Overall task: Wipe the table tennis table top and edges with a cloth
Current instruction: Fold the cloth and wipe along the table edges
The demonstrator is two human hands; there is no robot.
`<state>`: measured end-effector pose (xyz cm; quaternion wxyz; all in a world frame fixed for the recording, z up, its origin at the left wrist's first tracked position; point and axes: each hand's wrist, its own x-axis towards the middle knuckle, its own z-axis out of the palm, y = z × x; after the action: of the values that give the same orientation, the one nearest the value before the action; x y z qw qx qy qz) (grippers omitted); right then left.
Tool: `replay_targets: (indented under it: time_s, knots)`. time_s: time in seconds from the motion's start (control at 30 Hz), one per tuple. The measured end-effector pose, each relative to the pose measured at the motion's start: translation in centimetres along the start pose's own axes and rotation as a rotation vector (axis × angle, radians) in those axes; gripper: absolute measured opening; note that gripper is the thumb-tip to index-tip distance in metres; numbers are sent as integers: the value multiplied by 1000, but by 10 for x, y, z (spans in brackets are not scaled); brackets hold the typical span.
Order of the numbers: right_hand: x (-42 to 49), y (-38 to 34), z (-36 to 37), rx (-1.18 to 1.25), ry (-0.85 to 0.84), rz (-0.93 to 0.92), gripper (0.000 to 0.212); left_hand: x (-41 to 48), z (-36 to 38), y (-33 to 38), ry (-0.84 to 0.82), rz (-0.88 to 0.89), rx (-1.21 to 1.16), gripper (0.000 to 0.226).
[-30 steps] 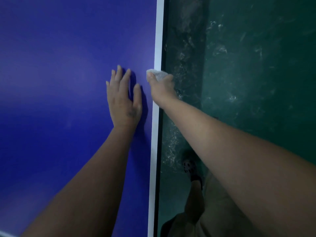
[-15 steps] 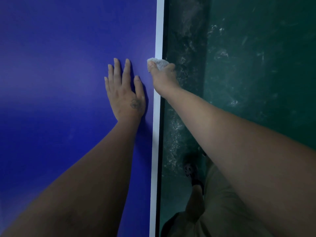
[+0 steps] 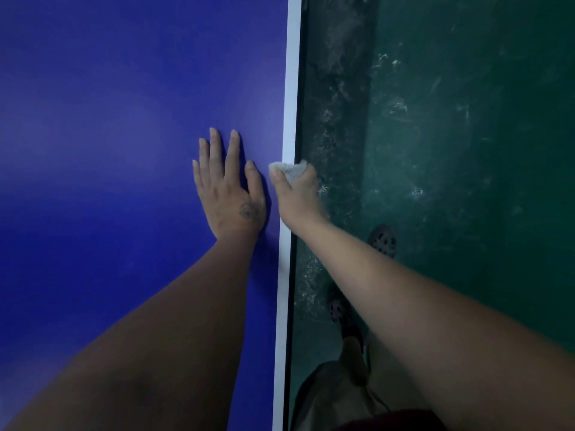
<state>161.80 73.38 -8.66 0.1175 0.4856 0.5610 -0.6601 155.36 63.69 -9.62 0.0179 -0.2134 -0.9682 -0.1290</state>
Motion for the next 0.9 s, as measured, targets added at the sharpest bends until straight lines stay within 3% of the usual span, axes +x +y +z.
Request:
replay_targets:
  time_s: [0.13,0.3,0.6,0.9]
  knots:
    - [26,-29,-10,-65,24,-43,76,2,0,0,-9,6,1,53]
    - [99,-63,-15,-13,55,-27,82,2,-2,1,-35,8,21,55]
    - [35,-33,-5,43,24,111,75,3,-4,2,-61,-10,16,55]
    - [83,-79,-16,60,66,124,67,5,-5,2,-70,-15,9,55]
